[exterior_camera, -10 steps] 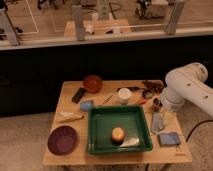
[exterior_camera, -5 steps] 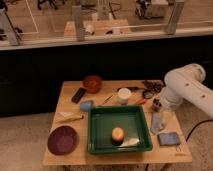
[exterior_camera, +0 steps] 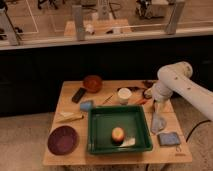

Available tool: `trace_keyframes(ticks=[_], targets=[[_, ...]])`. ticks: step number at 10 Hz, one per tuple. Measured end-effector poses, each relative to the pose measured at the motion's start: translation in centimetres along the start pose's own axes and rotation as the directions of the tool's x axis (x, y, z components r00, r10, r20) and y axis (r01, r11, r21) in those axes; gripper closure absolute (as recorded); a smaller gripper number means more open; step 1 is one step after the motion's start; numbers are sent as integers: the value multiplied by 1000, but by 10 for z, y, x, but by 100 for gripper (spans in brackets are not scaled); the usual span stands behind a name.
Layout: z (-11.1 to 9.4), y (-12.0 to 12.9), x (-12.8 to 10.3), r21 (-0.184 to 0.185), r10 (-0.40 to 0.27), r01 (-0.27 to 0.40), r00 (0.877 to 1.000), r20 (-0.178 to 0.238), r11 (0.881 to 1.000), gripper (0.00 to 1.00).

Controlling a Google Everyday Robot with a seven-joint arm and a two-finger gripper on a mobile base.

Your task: Place pepper in purple bowl

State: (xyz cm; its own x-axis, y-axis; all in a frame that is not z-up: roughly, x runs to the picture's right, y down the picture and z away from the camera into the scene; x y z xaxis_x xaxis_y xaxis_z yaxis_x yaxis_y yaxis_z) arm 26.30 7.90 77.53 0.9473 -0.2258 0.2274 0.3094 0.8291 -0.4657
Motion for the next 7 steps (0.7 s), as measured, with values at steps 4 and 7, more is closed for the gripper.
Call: trace_keyframes(ticks=[4,7], targets=[[3,-2,1,1,-13,13,1000,5,1000,20],[7,-7,11,49,-9,6,997,73,999,20]])
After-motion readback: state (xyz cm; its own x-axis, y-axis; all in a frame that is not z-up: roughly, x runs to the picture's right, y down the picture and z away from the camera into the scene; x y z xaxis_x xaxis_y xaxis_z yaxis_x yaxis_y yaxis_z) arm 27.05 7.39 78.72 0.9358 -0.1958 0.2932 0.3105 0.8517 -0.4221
